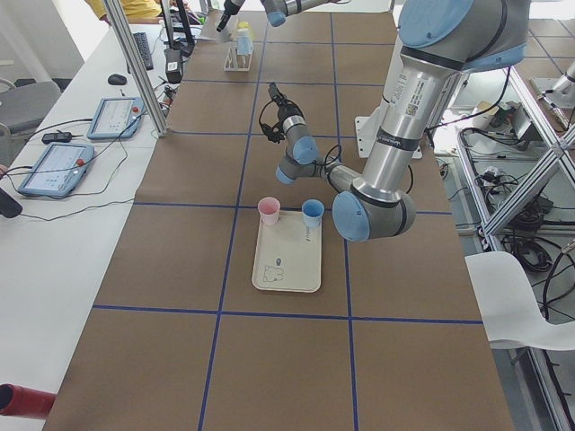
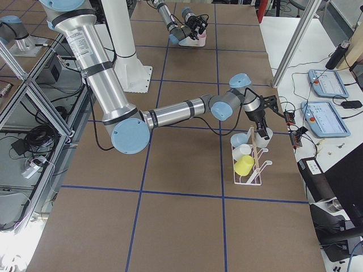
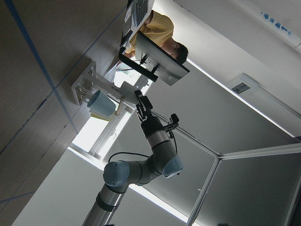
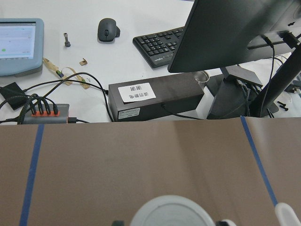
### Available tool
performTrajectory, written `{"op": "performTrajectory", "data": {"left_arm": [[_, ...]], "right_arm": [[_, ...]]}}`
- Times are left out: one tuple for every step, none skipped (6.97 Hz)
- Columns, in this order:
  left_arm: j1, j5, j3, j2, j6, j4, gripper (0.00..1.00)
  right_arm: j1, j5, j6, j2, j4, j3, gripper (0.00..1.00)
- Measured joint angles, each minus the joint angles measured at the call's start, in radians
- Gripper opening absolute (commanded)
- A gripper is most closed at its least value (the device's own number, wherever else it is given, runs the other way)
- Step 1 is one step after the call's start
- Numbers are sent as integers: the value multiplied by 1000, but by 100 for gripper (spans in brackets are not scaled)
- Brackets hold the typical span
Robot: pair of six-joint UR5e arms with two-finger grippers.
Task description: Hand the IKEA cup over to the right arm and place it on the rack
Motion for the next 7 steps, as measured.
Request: {"op": "performTrajectory", "data": {"left_arm": [[0,0,0,1,0,0,79],[-3,-1,-1,6,17,0,79],[-7,-3,-5,27,66,-1,79],[-18,-6,-15,71,151,-2,79],[-39,-10,-28,128,268,-1,78],[-63,-15,-41,205,445,3,75],[-100,-31,-48,268,627,40,75]], "right_arm": [[-7,-5,3,-8,41,-15,100],[-12,-8,9,-19,109,-45,100],[-15,-6,17,-25,167,-73,100],[-16,13,21,-24,194,-84,100],[-15,47,19,-22,203,-87,100],[-13,95,11,-21,207,-85,100],[1,157,-6,-33,209,-75,100]]}}
